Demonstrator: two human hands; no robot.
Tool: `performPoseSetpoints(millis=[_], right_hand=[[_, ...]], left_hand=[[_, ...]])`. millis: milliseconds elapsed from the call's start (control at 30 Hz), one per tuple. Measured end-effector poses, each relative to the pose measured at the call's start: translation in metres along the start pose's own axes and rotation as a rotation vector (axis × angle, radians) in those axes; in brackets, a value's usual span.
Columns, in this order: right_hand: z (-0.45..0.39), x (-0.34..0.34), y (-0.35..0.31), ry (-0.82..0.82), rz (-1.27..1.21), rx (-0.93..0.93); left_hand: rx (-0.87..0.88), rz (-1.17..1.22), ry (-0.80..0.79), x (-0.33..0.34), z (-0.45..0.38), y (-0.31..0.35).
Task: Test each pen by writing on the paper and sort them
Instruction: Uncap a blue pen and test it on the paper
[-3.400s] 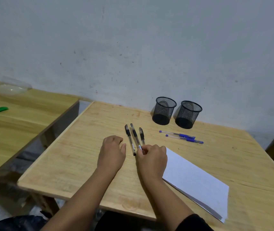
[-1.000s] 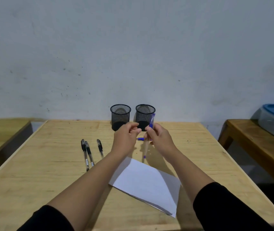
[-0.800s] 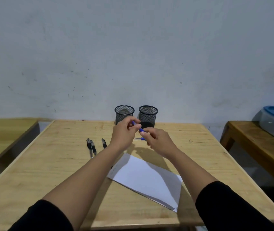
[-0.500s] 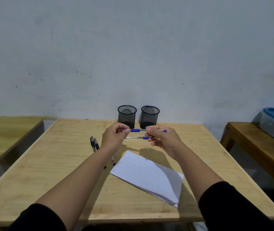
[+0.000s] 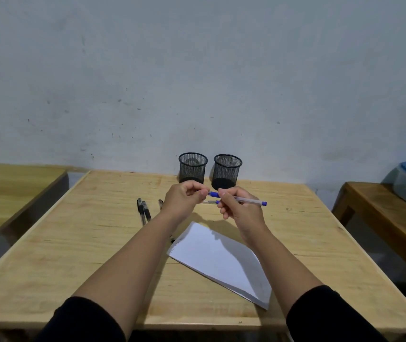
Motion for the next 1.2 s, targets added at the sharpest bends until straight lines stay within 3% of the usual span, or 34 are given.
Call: performPoseSetpoints(millis=[133, 300, 367, 500, 667, 1000, 1100, 1200], right_hand=[[-0.004, -0.008, -0.001, 0.011, 0.036, -0.016], [-0.002, -0.075, -0.009, 0.144, 0.034, -0.017], [-0.001, -0.092, -0.001, 0.156, 0.07, 0.035], [-0.004, -0.067, 0.022, 0.081, 0.082, 0.114], [-0.003, -0.052, 0.038, 0.06, 0.049, 0.166], [0.01, -0.015, 0.068, 0.007, -0.07, 0.281], [0.017, -0.004, 0.073, -0.046, -0.007, 0.279], [0.022, -0.01, 0.075, -0.053, 0.085, 0.281]], left_hand=[[-0.02, -0.017, -0.046, 0.018, -0.007, -0.001], [-0.278, -0.1, 0.376, -0.085, -0.017, -0.048], [-0.227, -0.258, 0.293, -0.09, -0.022, -0.044], [-0.146, -0.41, 0.027, -0.029, -0.023, -0.045], [-0.146, -0.597, -0.11, -0.002, -0.029, -0.074], [-0.083, -0.604, -0.091, 0.004, -0.022, -0.068], [-0.005, -0.677, -0.007, 0.001, -0.001, -0.057], [0.063, -0.824, -0.041, 0.007, 0.028, -0.057]])
Point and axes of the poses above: each hand's wrist, its own z-axis away from the middle knuckle, its own x-axis out of the palm, y = z × x, the point moved 10 cm from there along -z, towards the middle knuckle, and after that the axes turned 3 degrees about -z, right-handed, at the moved point
